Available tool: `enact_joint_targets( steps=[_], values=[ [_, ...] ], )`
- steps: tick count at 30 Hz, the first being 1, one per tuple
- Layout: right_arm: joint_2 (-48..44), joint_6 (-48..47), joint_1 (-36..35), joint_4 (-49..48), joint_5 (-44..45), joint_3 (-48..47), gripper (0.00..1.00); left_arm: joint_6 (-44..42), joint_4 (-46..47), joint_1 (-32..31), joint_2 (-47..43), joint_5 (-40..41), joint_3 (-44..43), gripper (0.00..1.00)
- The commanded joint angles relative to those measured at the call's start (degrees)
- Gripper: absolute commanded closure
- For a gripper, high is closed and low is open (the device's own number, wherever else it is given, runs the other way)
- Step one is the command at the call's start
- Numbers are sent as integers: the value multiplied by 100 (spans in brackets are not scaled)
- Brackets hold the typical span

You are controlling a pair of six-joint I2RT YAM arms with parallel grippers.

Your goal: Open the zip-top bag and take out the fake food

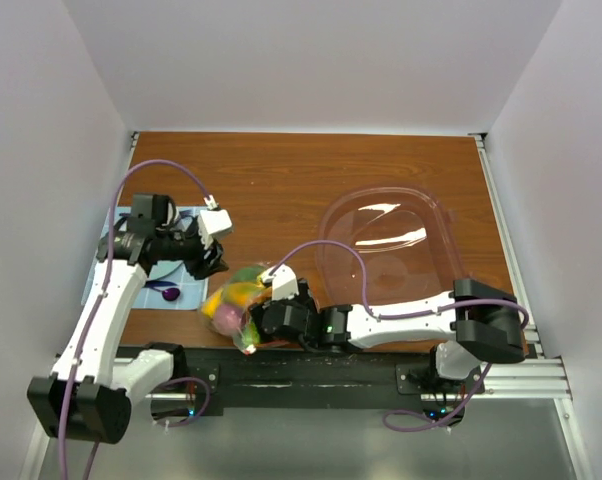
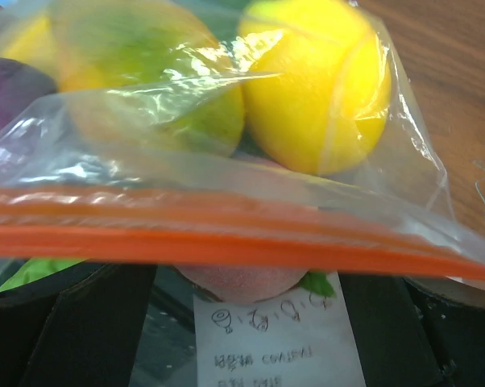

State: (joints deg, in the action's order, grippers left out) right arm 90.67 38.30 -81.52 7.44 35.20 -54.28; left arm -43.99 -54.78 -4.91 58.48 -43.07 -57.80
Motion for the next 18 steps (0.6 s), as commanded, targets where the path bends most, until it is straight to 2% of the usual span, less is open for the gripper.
enact_joint_targets(
  steps=[1, 8, 11, 15, 18],
  values=[
    [-146, -165, -5, -856, 268, 417, 8, 57, 776, 34, 513, 404, 514, 42],
    [187, -96, -5, -964, 259, 497, 12, -198, 618, 25, 946, 334, 866, 32],
    [354, -25, -5, -1069, 233, 611, 14, -242, 680, -1, 964, 396, 1069, 25],
    [653, -42, -5, -1157, 224, 630, 16, -461, 706, -45, 1051, 466, 1385, 6],
    [846, -25, -5, -1149, 224, 577, 18, -488, 741, -81, 1131, 554, 1447, 4]
  ],
)
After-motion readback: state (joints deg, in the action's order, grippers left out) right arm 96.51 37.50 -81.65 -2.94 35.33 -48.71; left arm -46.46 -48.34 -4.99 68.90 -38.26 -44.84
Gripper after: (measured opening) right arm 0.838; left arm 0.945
